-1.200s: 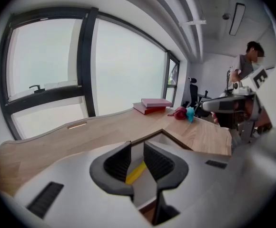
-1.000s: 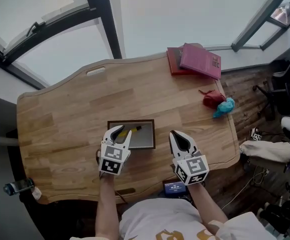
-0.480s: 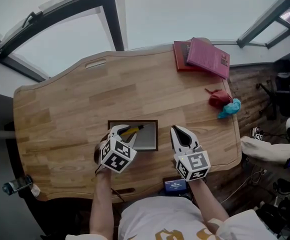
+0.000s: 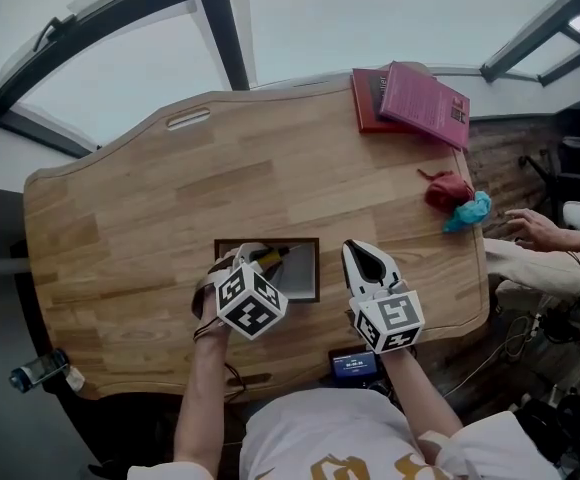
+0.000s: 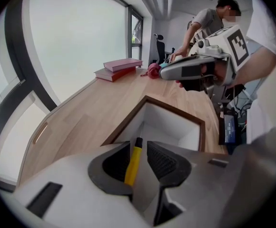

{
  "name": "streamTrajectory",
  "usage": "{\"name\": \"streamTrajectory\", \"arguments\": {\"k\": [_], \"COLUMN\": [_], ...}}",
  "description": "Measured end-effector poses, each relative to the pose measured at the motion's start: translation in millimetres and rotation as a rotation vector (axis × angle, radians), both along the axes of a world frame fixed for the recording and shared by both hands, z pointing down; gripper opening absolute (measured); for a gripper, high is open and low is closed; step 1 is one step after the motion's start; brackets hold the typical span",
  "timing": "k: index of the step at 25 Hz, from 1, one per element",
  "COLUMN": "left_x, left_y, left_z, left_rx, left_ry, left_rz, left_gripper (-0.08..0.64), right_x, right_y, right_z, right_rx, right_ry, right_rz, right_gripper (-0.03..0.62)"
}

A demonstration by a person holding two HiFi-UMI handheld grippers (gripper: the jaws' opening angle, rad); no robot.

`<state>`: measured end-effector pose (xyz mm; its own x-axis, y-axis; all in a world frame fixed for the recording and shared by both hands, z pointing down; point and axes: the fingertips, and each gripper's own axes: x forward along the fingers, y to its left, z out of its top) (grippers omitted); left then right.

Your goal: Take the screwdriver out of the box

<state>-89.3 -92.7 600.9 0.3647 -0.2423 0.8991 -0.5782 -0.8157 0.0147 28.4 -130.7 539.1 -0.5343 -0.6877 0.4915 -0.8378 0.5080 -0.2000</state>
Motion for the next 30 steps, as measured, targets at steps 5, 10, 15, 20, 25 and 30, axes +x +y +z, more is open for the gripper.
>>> {"name": "streamTrajectory", "arguments": {"k": [5, 10, 15, 20, 25, 30], "left_x": [7, 7, 2, -2, -2, -2], "left_y": [5, 7, 6, 2, 8, 13], "left_z": [13, 26, 37, 40, 46, 51], "left_rx": [-0.045, -0.095, -0.109, -0.124, -0.186, -0.243], "left_ry": [-0.021, -0.06, -0.152, -0.171, -0.182, -0.193], "left_rz": [0.03, -0.008, -0.038, -0.059, -0.052, -0.052], "left_gripper": [0.133, 0.15, 0.155, 0.163, 0.195, 0.22], "right_x": [3, 4, 4, 6, 7, 6], "right_y": [-2, -3, -1, 0, 1, 1], "right_z": [6, 9, 10, 15, 18, 18], "right_rx": [-0.012, -0.027, -0.036, -0.046, -0.059, -0.063], "right_ry": [-0.004, -0.028, -0.035, -0.04, -0.049, -0.05], "right_rz": [0.006, 0.016, 0.015, 0.019, 0.021, 0.016], "right_gripper": [0.032, 0.032, 0.032, 0.032, 0.032, 0.032]}}
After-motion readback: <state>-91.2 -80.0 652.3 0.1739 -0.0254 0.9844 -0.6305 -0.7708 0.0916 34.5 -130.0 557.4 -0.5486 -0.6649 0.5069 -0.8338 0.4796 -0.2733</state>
